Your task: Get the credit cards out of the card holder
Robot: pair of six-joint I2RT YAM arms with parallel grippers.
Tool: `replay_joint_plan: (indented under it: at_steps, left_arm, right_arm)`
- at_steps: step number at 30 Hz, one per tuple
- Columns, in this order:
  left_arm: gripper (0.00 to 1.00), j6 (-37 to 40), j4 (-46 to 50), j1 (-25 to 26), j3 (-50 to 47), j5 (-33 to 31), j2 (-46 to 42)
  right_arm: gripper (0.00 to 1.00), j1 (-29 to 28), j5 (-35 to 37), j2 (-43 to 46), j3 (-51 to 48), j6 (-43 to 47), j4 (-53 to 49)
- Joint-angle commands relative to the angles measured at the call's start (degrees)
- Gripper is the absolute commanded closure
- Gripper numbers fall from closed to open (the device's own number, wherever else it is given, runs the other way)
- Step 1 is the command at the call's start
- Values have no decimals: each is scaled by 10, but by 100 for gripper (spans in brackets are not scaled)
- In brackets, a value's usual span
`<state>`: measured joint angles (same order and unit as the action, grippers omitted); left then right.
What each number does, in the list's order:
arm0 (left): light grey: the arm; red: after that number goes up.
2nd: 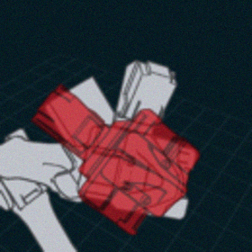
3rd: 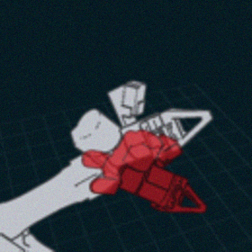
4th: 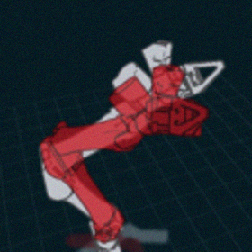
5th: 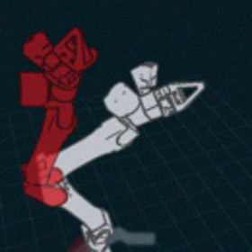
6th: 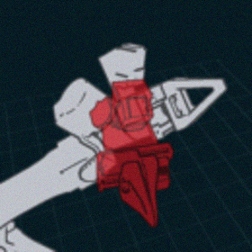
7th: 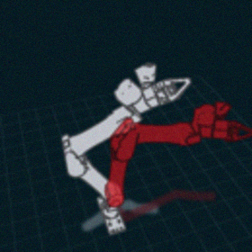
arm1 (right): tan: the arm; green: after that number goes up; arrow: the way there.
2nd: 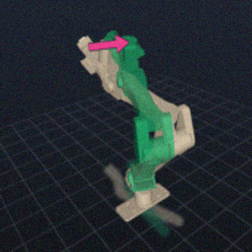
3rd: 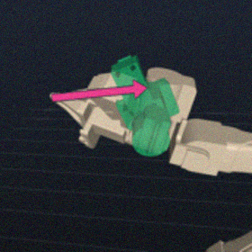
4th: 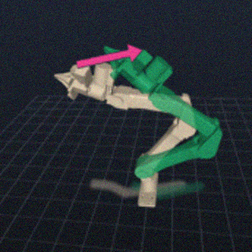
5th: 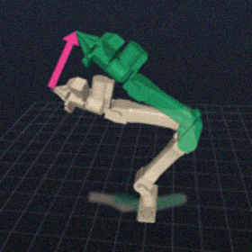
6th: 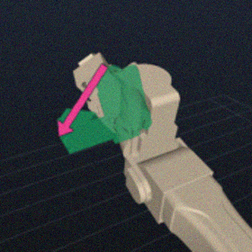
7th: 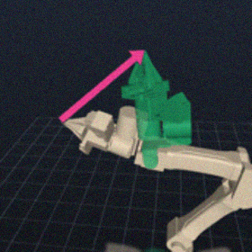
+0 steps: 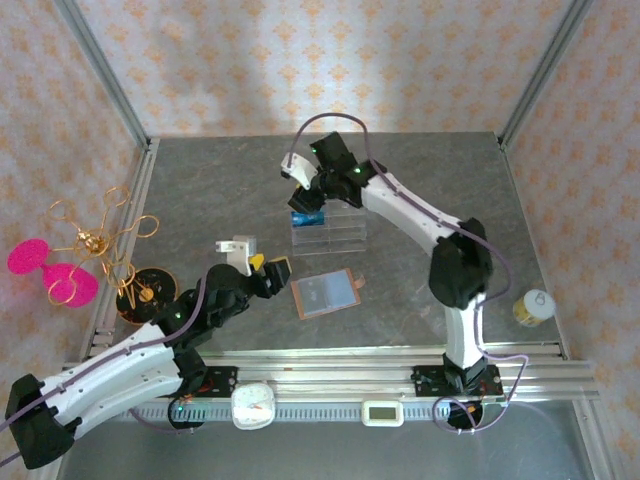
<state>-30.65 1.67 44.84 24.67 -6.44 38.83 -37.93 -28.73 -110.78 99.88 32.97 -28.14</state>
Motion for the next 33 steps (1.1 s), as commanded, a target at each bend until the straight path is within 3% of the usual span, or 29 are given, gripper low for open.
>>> replay_joint_plan:
  at_steps: [1,5,10,16,25,33]
  left_arm:
    - [27,-26,-22,-6,-23,-8,-21]
    - [27,-60,-22,-6,-45,0,-47]
    - [27,-89,-31,-7,-89,22,-69]
    - [27,-112,-32,-6,-109,30,-83]
    - [27,-138,-49,-6,-137,40,-90]
    - [28,-132,-65,-7,-138,47,-73]
  right_arm:
    - [55,-23,23,93,-137,-228,190]
    - [55,-88,158,182,-318,-364,259]
    - [54,-174,210,195,-437,-452,217]
    - [55,-265,308,149,-439,-484,157]
    - [55,-277,391,110,-425,-483,144]
    - [57,-277,360,63,-430,-485,141]
